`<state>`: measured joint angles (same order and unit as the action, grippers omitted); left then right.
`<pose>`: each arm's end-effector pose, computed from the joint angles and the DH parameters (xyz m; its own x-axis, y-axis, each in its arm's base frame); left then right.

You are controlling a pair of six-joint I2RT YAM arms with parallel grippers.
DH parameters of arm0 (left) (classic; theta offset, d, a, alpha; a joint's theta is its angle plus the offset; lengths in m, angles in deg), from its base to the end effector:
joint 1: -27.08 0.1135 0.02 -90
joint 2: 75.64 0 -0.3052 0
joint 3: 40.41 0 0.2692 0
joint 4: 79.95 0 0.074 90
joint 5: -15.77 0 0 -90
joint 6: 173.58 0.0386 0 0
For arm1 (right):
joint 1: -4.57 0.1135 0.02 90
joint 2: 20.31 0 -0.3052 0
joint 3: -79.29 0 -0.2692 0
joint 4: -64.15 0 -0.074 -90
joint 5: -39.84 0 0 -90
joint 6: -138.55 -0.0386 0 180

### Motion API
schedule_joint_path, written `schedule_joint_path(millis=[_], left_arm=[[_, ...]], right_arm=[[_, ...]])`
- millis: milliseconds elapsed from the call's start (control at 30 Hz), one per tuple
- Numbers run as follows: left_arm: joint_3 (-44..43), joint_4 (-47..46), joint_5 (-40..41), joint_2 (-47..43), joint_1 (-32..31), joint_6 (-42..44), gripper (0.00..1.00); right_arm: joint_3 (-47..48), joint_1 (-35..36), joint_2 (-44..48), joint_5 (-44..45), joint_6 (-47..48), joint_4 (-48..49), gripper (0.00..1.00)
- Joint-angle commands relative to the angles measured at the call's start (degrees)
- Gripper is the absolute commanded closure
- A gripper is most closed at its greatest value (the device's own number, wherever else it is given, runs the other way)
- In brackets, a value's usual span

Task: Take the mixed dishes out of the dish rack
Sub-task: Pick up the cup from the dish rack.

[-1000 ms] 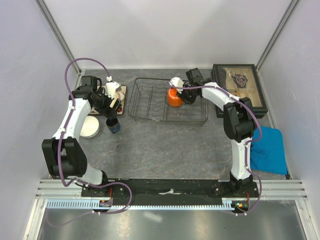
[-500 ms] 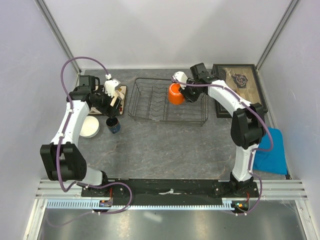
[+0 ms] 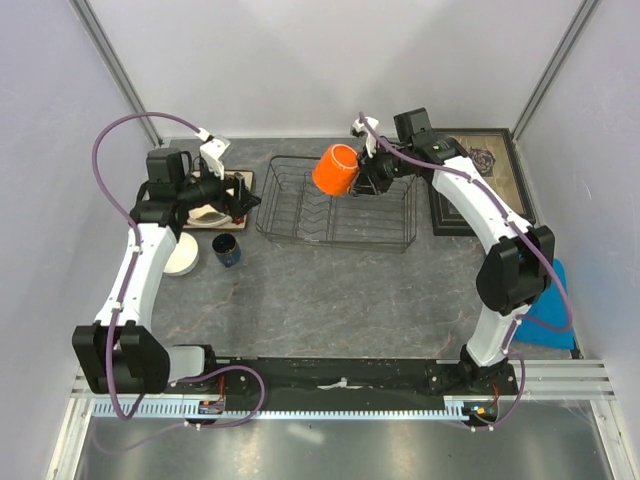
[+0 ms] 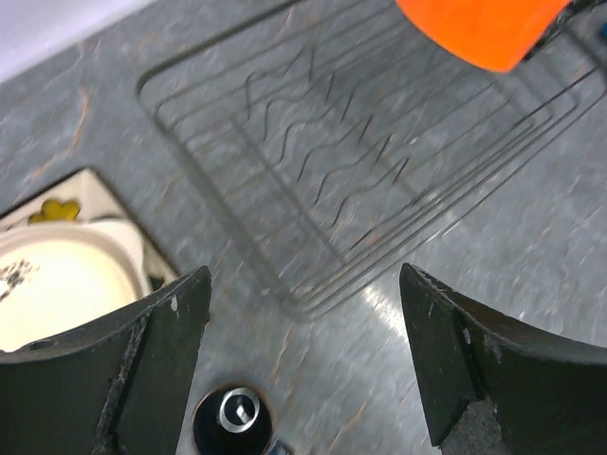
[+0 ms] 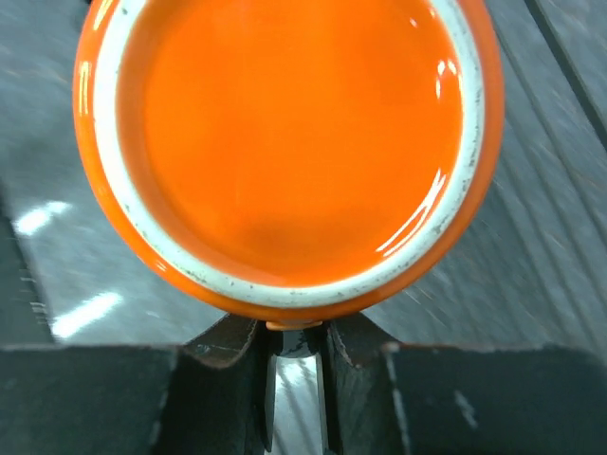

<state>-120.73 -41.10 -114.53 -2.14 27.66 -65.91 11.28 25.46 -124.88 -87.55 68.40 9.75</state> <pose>0.2885 -0.0220 0.3832 -0.3412 0.2281 -0.9119 0.6761 0.7336 -0.0695 0.3982 0.1771 0.3671 -0.4148 -0.4471 -0.7925 -0.8625 0.4707 0.1859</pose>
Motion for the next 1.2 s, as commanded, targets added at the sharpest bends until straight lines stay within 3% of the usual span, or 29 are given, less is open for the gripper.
schedule_joint_path(millis=[0, 133, 167, 267, 400, 500, 867, 1167], left_arm=[[3.36, -14.01, -3.74, -3.35, -3.03, -10.71, 0.13], [6.96, -22.34, -3.48, -5.64, -4.44, -15.81, 0.14], [7.49, -23.94, -3.13, -6.43, -4.79, -16.78, 0.14], [10.22, -31.15, -0.41, -8.1, -5.85, -21.88, 0.15], [10.75, -37.39, 0.92, -8.46, -6.38, -28.47, 0.16], [10.4, -41.44, 1.27, -8.19, -7.25, -33.39, 0.16], [6.1, -46.28, 4.78, -3.02, -14.72, -40.17, 0.17], [2.75, -46.28, 4.61, 0.15, -15.52, -42.37, 0.18]], right_arm=[[2.5, -0.23, 5.69, -17.7, -11.75, 8.02, 1.0], [-0.93, -0.32, 7.8, -22.45, -19.67, 18.62, 1.0], [-1.81, -0.23, 8.24, -23.6, -25.51, 21.1, 1.0], [-6.2, -0.23, 10.26, -27.56, -35.46, 34.53, 1.0], [-15.67, -0.23, 11.76, -30.11, -60.81, 64.7, 1.0], [-18.51, -0.14, 11.94, -30.29, -67.13, 73.66, 1.0], [-21.24, 1.44, 12.46, -29.76, -70.75, 78.69, 1.0], [-22.56, 3.72, 13.25, -29.59, -70.66, 78.96, 1.0]])
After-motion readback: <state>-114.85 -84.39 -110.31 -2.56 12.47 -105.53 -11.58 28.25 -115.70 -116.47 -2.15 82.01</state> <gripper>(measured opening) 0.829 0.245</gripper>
